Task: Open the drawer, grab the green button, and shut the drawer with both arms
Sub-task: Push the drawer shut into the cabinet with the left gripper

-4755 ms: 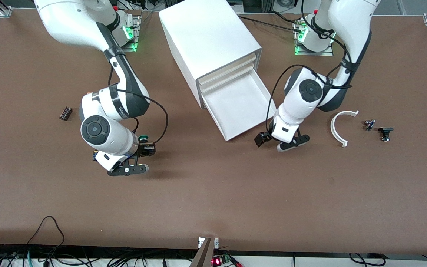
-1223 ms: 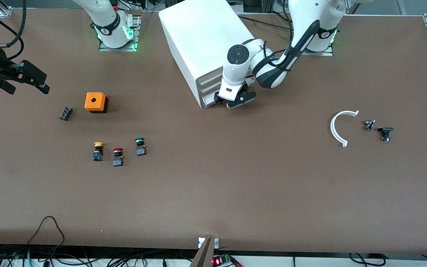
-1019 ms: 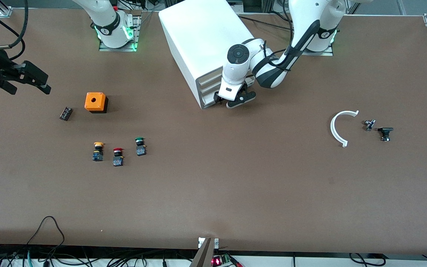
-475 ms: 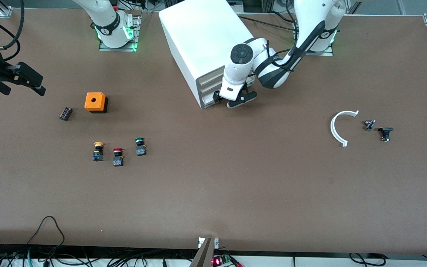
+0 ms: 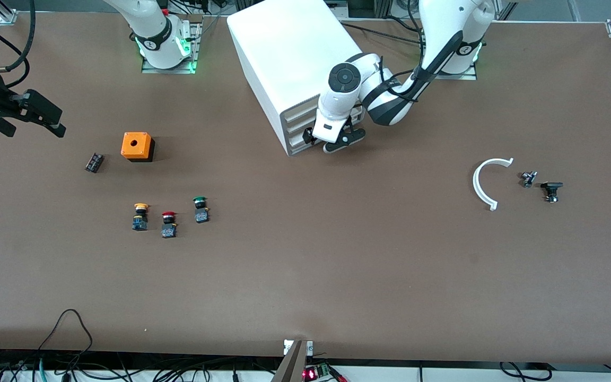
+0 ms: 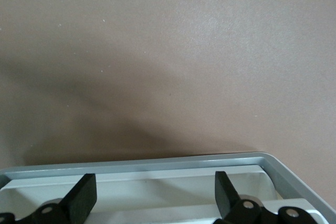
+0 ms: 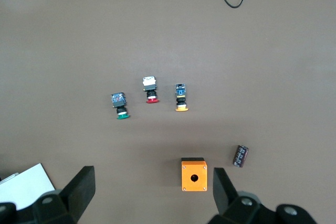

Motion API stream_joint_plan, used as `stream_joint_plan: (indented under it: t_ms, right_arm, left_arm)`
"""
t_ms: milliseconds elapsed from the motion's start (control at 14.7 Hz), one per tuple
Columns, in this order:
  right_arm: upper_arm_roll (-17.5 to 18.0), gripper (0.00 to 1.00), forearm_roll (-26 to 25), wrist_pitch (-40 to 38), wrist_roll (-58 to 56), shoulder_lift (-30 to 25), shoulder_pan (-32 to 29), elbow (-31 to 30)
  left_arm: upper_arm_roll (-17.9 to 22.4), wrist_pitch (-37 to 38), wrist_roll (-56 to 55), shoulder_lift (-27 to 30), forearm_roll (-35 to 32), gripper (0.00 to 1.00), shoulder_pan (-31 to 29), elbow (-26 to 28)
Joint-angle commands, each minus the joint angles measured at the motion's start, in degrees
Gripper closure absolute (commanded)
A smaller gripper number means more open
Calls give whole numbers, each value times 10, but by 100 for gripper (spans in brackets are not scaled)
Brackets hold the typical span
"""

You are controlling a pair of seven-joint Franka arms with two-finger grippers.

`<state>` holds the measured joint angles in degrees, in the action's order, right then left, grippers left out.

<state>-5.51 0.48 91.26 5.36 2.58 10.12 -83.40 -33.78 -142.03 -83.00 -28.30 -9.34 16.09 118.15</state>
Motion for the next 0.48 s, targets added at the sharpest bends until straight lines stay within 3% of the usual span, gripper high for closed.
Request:
stream_joint_plan:
  t_ms: [0,408]
  right_arm:
    - [1,1,-6,-6,-6,10,0,17]
    - [2,1,-14,-6,-6,10,2,17]
  left_arm:
    - [-14,8,13,-5,27,1,-2,-5]
    - [-14,9,13,-5,28,1,1,-5]
